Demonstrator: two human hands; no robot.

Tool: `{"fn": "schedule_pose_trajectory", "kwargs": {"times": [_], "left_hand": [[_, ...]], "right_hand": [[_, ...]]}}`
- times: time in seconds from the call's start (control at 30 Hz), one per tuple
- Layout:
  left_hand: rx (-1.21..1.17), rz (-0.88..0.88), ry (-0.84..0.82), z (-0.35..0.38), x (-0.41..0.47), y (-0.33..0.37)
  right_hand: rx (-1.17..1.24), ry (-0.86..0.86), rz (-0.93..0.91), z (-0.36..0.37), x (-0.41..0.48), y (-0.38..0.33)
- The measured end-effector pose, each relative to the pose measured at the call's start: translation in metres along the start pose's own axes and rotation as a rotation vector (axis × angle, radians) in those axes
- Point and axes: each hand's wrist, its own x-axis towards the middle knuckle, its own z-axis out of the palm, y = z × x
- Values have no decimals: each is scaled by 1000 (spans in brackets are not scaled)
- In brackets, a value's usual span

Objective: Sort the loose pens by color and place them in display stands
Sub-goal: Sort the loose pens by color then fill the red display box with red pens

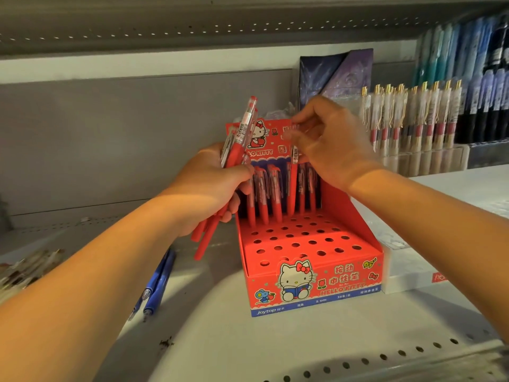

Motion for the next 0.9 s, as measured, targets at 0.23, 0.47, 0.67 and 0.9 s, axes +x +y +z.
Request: {"fn": "schedule_pose_trajectory", "kwargs": {"times": [0.23,0.47,0.67,0.9], "left_hand": [[-32,7,-19,-2,-1,5],[-38,-6,-36,-1,-3,6],[-50,2,-48,-1,-4,7],[-71,6,-54,-2,-3,5]], "right_hand": [[-36,-21,-19,7,-4,0],[-206,-135,32,6,-7,1],[-315,-253,88,9,-11,1],[-318,-298,137,6,-9,0]]}}
